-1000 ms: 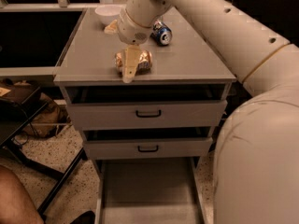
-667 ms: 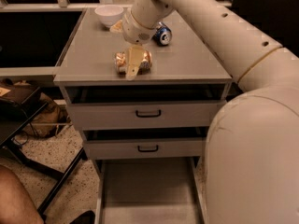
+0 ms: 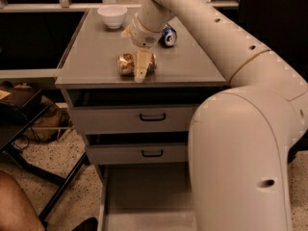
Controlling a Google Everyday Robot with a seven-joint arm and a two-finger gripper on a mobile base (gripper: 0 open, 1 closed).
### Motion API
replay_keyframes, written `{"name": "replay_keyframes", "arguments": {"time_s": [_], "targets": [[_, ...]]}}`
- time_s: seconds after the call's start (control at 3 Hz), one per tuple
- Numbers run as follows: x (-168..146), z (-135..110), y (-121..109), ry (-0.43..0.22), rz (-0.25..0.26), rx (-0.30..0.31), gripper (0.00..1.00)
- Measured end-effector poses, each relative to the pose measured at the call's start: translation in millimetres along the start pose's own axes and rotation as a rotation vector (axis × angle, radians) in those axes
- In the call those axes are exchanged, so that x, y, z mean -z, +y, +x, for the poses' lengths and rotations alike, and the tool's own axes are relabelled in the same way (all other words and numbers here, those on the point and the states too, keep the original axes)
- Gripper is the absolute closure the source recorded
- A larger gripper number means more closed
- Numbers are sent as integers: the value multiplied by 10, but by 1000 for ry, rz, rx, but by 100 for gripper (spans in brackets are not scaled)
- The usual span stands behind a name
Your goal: Place orange can into bottom drawer
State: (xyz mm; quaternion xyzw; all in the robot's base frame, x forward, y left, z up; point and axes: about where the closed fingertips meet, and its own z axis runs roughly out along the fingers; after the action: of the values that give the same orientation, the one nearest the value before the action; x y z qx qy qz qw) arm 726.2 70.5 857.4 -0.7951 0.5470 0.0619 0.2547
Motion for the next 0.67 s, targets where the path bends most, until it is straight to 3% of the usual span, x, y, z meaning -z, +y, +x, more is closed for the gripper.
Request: {"name": "replay_keyframes", "arguments": {"time_s": [0.33,0.67], "targets": [[-26,72,-35,31,-16,-12,0],[-26,73,-36,32,-16,-12,18]]}}
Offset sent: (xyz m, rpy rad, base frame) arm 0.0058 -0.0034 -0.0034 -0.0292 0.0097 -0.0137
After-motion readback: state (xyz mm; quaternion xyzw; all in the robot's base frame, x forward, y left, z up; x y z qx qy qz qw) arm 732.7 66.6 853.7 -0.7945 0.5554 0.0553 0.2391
